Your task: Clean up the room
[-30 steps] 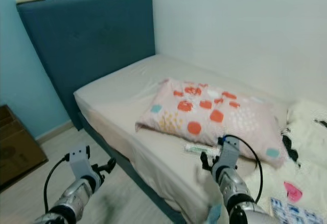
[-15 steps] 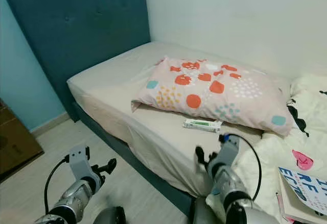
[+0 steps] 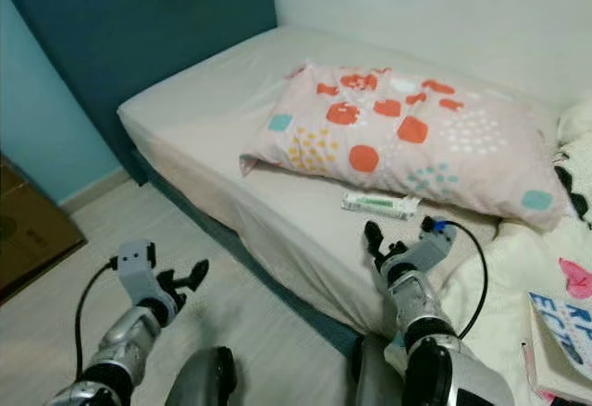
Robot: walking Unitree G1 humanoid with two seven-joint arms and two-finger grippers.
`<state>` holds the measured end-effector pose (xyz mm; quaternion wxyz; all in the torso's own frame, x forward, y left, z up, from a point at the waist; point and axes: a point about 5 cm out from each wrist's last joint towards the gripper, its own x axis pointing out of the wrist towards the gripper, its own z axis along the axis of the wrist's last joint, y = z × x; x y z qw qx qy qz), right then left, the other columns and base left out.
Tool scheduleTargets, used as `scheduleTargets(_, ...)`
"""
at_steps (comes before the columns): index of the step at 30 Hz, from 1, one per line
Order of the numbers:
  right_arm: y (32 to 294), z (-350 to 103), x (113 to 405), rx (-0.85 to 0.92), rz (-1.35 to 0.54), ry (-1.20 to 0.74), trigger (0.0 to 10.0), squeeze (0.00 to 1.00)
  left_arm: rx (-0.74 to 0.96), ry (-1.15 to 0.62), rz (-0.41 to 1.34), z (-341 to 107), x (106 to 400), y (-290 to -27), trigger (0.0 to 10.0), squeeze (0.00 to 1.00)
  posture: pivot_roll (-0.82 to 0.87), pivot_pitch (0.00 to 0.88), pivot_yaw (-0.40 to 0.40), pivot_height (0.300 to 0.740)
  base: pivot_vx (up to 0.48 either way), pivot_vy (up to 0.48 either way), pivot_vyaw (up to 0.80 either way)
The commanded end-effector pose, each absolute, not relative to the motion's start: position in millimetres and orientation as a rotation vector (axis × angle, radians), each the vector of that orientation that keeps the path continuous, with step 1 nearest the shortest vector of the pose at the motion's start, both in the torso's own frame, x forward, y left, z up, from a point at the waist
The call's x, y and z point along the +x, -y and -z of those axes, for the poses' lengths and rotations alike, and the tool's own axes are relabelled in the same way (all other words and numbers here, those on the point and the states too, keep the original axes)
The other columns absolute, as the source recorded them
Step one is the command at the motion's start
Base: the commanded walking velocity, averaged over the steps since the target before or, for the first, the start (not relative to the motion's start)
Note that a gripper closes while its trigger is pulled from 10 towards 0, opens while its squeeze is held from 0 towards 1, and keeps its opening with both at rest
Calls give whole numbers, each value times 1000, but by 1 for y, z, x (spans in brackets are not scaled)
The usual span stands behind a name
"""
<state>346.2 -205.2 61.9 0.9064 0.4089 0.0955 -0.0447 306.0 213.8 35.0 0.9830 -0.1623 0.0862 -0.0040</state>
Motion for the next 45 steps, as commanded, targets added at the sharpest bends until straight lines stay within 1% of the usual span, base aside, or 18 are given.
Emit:
scheduleTargets(1, 208, -63, 347, 930, 108, -174, 10000, 0, -276, -122, 7, -46, 303, -232, 10000, 0, 159, 332, 55, 571, 0, 0, 0)
scheduleTargets(3, 209, -72, 352, 989, 98, -117, 10000, 0, -260, -80, 18, -56, 303, -236, 10000, 0, 191, 360, 76, 571, 0, 0, 0)
scheduleTargets(5, 209, -76, 354, 1012, 93, -90, 10000, 0, -254, -71, 30, -59, 303, -236, 10000, 0, 197, 365, 81, 571, 0, 0, 0)
scheduleTargets(6, 211, -80, 356, 1039, 93, -61, 10000, 0, -246, -60, 50, -62, 300, -234, 10000, 0, 216, 387, 93, 571, 0, 0, 0)
scheduleTargets(8, 212, -83, 357, 1053, 94, -44, 10000, 0, -241, -54, 65, -64, 298, -232, 10000, 0, 216, 387, 93, 571, 0, 0, 0)
scheduleTargets(9, 214, -85, 358, 1068, 102, -27, 10000, 0, -234, -48, 80, -65, 295, -229, 10000, 0, 228, 405, 104, 571, 0, 0, 0)
scheduleTargets(12, 218, -89, 360, 1087, 119, 0, 10000, 0, -236, -43, 99, -68, 287, -227, 10000, 0, 237, 423, 110, 571, 0, 0, 0)
scheduleTargets(13, 226, -96, 363, 1102, 163, 20, 10000, 0, -232, -52, 125, -68, 280, -220, 10000, 0, 252, 457, 120, 571, 0, 0, 0)
scheduleTargets(17, 229, -98, 364, 1106, 180, 25, 10000, 0, -233, -56, 135, -69, 276, -218, 10000, 0, 254, 460, 121, 571, 0, 0, 0)
scheduleTargets(19, 240, -107, 367, 1103, 237, 37, 10000, 0, -240, -65, 162, -75, 266, -211, 10000, 0, 256, 482, 124, 571, 0, 0, 0)
scheduleTargets(22, 244, -114, 369, 1103, 249, 58, 10000, 0, -243, -68, 172, -78, 262, -209, 10000, 0, 257, 489, 123, 571, 0, 0, 0)
scheduleTargets(25, 252, -134, 376, 1115, 235, 126, 10000, 0, -247, -75, 179, -80, 257, -205, 10000, 0, 262, 500, 121, 571, 0, 0, 0)
scheduleTargets(30, 255, -150, 382, 1111, 209, 174, 10000, 0, -248, -88, 186, -83, 253, -202, 10000, 0, 264, 502, 118, 571, 0, 0, 0)
scheduleTargets(31, 255, -154, 383, 1111, 199, 189, 0, 0, -249, -94, 188, -84, 251, -201, 10000, 0, 268, 506, 119, 571, 0, 0, 0)
scheduleTargets(34, 255, -158, 384, 1102, 193, 200, 0, 0, -250, -98, 187, -85, 249, -201, 10000, 0, 263, 506, 113, 571, 0, 0, 0)
scheduleTargets(40, 256, -150, 381, 1099, 204, 187, 0, 0, -263, -113, 180, -85, 248, -198, 10000, 0, 246, 497, 100, 571, 0, 0, 0)
scheduleTargets(42, 254, -142, 378, 1089, 192, 168, 0, 0, -273, -119, 180, -83, 250, -194, 10000, 0, 220, 473, 84, 571, 0, 0, 0)
scheduleTargets(45, 246, -134, 376, 1061, 138, 144, 0, 0, -285, -116, 179, -83, 253, -191, 10000, 0, 207, 461, 76, 571, 0, 0, 0)
